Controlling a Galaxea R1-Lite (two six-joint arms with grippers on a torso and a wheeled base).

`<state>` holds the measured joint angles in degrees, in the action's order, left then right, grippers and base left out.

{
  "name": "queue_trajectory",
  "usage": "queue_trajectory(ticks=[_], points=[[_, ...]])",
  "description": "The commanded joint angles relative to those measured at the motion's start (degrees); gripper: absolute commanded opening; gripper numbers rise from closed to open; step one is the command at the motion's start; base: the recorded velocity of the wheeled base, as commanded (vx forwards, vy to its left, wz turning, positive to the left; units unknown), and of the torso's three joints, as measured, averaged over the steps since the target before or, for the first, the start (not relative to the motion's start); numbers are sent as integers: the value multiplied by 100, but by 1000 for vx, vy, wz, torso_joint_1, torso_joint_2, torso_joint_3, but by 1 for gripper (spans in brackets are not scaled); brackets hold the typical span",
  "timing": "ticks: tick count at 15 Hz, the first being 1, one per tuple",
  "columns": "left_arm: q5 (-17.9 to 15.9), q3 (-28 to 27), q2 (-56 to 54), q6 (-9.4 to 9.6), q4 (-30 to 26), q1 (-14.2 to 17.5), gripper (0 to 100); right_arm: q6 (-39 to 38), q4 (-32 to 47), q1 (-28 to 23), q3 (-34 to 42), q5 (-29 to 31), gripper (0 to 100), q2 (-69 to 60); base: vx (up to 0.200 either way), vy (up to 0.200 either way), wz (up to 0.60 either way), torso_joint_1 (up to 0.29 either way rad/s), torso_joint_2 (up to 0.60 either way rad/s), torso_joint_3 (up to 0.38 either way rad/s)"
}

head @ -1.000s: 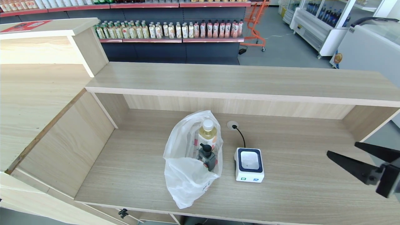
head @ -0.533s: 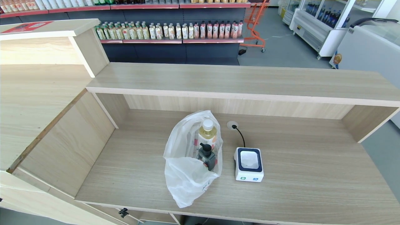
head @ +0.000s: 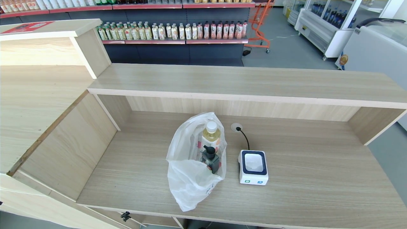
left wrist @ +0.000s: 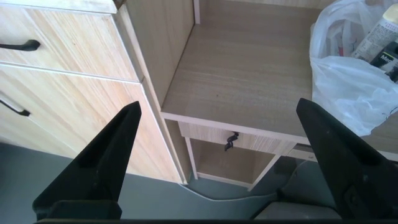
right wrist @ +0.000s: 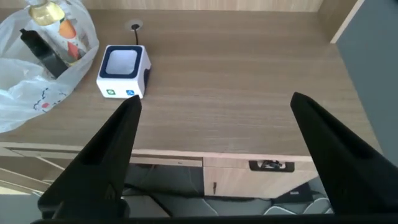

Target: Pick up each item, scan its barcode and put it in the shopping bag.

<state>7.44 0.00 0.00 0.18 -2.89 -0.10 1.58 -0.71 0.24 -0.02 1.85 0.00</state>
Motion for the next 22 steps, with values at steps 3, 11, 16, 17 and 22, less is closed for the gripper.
queue_trajectory(ticks=[3, 11, 16, 17, 22], points=[[3, 0, 9, -1, -1, 1, 100, -27, -8, -7, 2, -1, 0, 0, 0, 0, 0, 0, 0, 0], [3, 0, 9, -1, -1, 1, 100, -27, -8, -7, 2, 8, 0, 0, 0, 0, 0, 0, 0, 0], [3, 0, 0, 26, -1, 1, 100, -27, -8, -7, 2, -1, 0, 0, 0, -120, 0, 0, 0, 0], [3, 0, 0, 26, -1, 1, 100, -27, -8, -7, 2, -1, 0, 0, 0, -200, 0, 12, 2, 2], [3, 0, 9, 8, -1, 1, 100, -18, -8, -7, 2, -1, 0, 0, 0, -40, 0, 2, 0, -1]])
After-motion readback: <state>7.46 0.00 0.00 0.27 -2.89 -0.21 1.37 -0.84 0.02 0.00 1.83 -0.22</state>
